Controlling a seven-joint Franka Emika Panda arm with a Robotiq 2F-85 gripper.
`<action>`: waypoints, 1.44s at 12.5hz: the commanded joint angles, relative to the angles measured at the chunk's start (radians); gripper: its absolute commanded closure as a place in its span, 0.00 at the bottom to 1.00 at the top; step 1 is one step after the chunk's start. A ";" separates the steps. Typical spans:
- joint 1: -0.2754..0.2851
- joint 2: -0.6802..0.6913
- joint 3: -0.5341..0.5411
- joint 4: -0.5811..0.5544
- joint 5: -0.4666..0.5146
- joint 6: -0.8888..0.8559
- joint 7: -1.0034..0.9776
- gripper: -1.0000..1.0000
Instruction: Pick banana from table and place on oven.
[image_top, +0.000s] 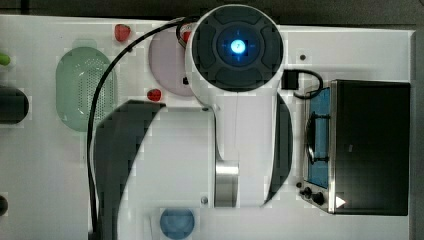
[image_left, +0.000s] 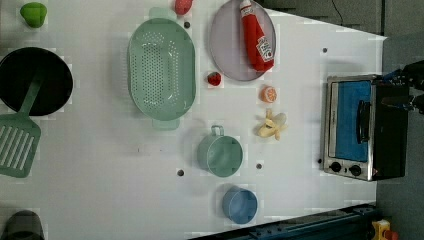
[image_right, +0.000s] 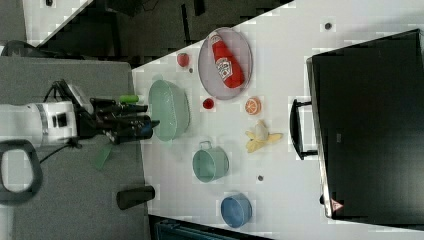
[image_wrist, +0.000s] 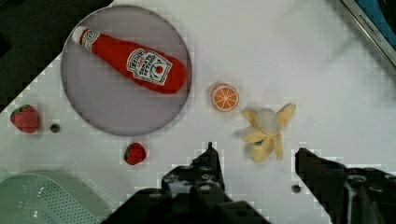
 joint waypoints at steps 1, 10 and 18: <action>-0.025 -0.398 -0.024 -0.272 -0.004 -0.122 0.165 0.21; -0.025 -0.311 -0.024 -0.420 -0.004 0.069 0.165 0.00; -0.027 0.031 -0.027 -0.633 -0.004 0.616 0.165 0.00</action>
